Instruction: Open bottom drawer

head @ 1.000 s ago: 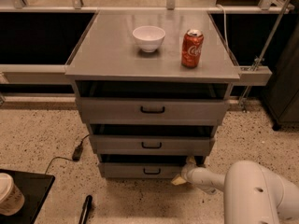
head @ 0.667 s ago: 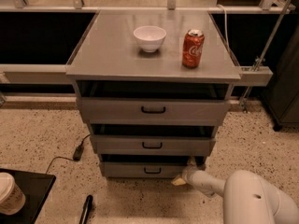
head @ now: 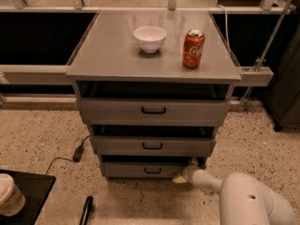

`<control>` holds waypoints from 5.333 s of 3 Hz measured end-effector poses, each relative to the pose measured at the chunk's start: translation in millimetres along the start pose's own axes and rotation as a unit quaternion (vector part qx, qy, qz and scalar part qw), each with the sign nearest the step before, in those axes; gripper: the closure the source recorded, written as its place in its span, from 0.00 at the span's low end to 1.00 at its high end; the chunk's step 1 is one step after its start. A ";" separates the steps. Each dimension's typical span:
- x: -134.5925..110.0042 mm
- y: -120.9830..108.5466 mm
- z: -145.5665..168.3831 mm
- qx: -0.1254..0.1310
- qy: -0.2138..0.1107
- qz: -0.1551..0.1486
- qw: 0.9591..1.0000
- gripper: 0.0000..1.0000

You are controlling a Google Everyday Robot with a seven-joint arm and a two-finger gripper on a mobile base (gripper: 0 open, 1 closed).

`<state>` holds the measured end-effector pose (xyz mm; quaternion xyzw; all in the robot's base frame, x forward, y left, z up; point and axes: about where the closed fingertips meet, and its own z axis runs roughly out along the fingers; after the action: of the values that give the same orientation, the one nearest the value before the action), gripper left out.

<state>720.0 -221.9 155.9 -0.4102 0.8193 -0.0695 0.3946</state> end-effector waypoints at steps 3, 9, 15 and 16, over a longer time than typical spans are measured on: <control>0.0 0.0 0.0 0.000 0.000 0.000 1.000 0.66; -5.3 -13.3 -14.1 0.000 0.000 0.000 1.000 1.00; 5.1 3.1 -42.2 0.017 -0.006 -0.001 1.000 1.00; 5.0 2.7 -43.3 0.017 -0.006 -0.001 1.000 1.00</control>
Offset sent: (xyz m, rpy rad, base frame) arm 0.0000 0.0000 0.0000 0.0000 0.0000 0.0000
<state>686.1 -232.9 181.1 -0.4046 0.8152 -0.0816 0.4064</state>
